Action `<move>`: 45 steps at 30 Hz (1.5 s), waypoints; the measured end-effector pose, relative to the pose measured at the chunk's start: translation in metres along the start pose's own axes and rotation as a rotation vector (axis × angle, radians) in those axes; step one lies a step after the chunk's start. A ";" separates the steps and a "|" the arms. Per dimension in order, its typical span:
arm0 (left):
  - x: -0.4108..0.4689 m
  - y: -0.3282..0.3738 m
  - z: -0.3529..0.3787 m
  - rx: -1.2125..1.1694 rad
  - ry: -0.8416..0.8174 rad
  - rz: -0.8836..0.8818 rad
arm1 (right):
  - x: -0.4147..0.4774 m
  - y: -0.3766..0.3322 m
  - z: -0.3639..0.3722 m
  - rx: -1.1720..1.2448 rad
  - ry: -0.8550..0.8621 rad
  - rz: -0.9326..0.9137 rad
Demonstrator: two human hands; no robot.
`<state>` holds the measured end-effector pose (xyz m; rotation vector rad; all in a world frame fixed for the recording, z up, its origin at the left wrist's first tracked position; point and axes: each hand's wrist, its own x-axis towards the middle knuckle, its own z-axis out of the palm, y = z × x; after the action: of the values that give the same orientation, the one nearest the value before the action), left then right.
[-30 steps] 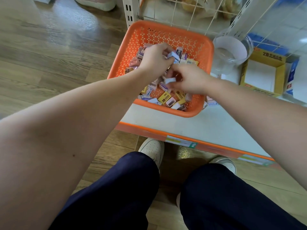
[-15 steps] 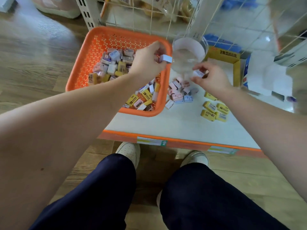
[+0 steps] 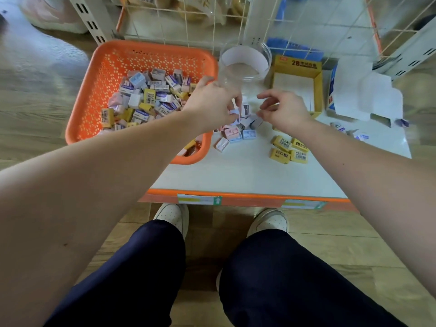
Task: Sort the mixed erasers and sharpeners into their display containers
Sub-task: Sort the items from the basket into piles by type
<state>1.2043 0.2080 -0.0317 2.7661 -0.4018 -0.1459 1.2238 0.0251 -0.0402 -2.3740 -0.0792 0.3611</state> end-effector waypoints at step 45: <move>-0.060 -0.120 -0.014 0.008 -0.124 -0.282 | 0.004 -0.120 0.106 -1.023 -0.288 -0.432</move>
<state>1.1801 0.3381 -0.0573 2.8163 -0.0396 -0.3860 1.2035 0.1836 -0.0346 -3.1416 -1.1265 0.5259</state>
